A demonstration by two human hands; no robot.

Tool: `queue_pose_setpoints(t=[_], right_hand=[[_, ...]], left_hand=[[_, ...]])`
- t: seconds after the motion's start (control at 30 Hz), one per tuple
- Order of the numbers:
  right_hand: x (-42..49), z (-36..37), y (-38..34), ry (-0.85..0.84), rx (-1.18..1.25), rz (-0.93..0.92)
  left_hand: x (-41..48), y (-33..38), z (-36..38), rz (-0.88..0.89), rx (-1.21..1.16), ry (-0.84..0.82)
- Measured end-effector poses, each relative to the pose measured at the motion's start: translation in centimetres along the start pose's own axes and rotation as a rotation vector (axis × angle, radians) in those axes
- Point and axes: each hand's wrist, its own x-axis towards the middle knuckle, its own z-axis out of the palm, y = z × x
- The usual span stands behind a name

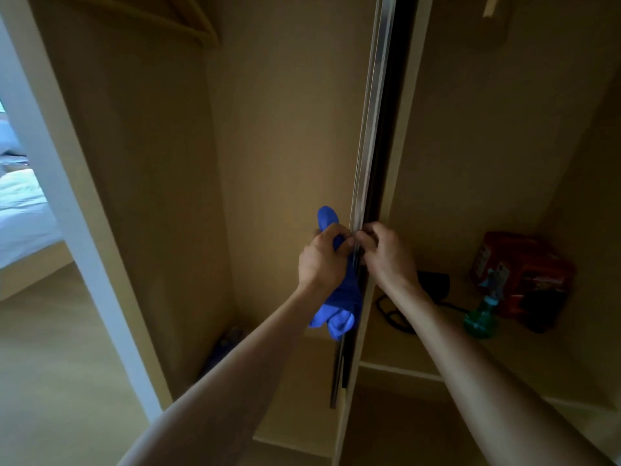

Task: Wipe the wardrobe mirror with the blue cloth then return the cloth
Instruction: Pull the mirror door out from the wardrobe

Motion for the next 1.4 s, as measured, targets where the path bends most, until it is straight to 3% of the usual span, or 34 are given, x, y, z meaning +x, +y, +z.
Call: queue_pose_setpoints(t=[0.37,1.4], right_hand=[[-4.6,0.0,-0.7,0.1,-0.009,-0.084],[-14.4,-1.4,-4.7,0.16,-0.059,0.015]], left_hand=[[-4.0,0.2,-1.8,0.022,-0.064,-0.007],[-11.8,0.7,-6.4,0.104,-0.155,-0.125]])
